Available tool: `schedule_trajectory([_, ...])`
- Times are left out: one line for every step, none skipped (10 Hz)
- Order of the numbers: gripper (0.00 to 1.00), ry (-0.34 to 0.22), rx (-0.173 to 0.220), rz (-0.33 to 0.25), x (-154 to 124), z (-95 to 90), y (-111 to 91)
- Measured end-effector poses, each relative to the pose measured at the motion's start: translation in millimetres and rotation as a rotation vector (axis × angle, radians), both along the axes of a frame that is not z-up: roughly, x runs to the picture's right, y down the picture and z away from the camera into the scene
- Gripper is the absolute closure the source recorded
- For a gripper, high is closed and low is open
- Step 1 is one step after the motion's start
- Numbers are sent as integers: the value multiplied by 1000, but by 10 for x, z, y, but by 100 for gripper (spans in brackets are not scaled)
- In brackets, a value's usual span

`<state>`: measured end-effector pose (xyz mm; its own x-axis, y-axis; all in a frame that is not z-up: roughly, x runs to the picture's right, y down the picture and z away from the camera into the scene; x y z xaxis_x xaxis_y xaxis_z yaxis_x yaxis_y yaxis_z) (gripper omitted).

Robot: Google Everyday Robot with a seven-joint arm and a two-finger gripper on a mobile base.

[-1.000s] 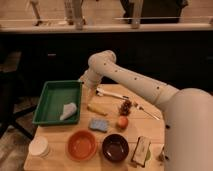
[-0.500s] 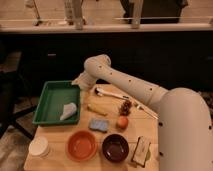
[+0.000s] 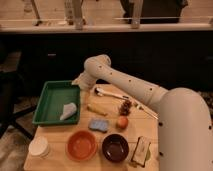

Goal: Wipe purple bowl with towel

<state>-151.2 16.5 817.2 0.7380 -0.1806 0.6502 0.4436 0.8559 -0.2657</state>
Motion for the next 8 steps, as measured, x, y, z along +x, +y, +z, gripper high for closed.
schedule_trajectory([23, -9, -1, 1, -26, 4, 18])
schedule_trajectory([23, -20, 2, -1, -106, -2, 38])
schedule_trajectory([23, -31, 3, -5, -218, -11, 64])
schedule_trajectory([23, -48, 5, -11, -425, -30, 100])
schedule_trajectory([23, -59, 4, -17, -552, -40, 128])
schedule_trajectory([23, -77, 1, -29, -710, -63, 176])
schedule_trajectory([23, -89, -4, -35, -785, -68, 214])
schedule_trajectory([23, -104, -13, -41, -819, -51, 254])
